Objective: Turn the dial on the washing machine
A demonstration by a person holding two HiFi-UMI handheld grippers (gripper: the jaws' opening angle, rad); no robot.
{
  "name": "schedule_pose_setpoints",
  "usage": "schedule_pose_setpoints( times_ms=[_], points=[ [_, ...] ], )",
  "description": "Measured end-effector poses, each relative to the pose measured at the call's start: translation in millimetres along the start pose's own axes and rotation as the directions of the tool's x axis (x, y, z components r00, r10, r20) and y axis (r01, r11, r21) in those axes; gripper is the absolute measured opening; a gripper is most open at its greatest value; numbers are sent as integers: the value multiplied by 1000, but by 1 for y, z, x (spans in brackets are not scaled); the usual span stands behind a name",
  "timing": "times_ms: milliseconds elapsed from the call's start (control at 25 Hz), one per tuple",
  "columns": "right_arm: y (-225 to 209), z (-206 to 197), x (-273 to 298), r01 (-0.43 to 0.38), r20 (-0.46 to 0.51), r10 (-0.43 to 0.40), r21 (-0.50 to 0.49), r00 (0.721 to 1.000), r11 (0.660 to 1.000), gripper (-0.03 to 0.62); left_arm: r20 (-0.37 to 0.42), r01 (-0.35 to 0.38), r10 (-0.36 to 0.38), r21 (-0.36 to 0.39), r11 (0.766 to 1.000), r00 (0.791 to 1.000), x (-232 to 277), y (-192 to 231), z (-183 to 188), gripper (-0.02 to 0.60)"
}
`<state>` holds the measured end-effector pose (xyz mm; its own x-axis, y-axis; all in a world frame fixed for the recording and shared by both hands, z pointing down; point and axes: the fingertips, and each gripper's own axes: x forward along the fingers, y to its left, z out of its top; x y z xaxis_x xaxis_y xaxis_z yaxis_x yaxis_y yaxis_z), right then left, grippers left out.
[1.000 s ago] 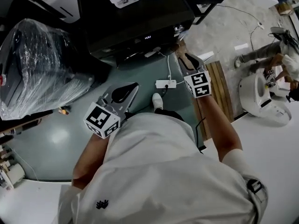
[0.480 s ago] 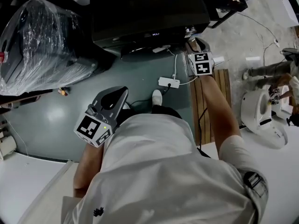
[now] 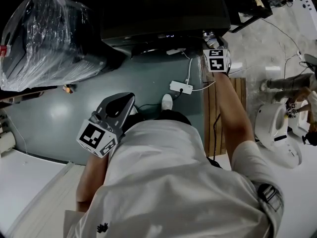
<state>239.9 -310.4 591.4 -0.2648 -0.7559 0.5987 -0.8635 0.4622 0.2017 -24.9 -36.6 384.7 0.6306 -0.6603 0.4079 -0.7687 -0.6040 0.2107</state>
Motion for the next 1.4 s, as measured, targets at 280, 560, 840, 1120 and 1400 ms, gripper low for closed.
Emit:
schedule_pose_setpoints(
  times_ms=[280,560,840,1120,1400],
  points=[
    [-4,2,12,-5,-1,5,19,1000,1000,252,-12,-6,6,10,1000,1000,5,-2,3,55],
    [-10,0,13,-41,32,36,199,999,979,250,-16,-11,11,8,1000,1000,8,2,4,55],
    [-14,-4,11,-110,84,85,381,993,918,250,-14,7,-7,14,1000,1000,18,-2,6,55],
    [-11,-2,2,-79,74,66,200,995,977,252,-23,29,-29,22,999,999,28,-4,9,55],
    [1,-4,3,-15,31,17,-47,999,999,252,-29,54,-53,37,998,998,39,-8,12,55]
  ],
)
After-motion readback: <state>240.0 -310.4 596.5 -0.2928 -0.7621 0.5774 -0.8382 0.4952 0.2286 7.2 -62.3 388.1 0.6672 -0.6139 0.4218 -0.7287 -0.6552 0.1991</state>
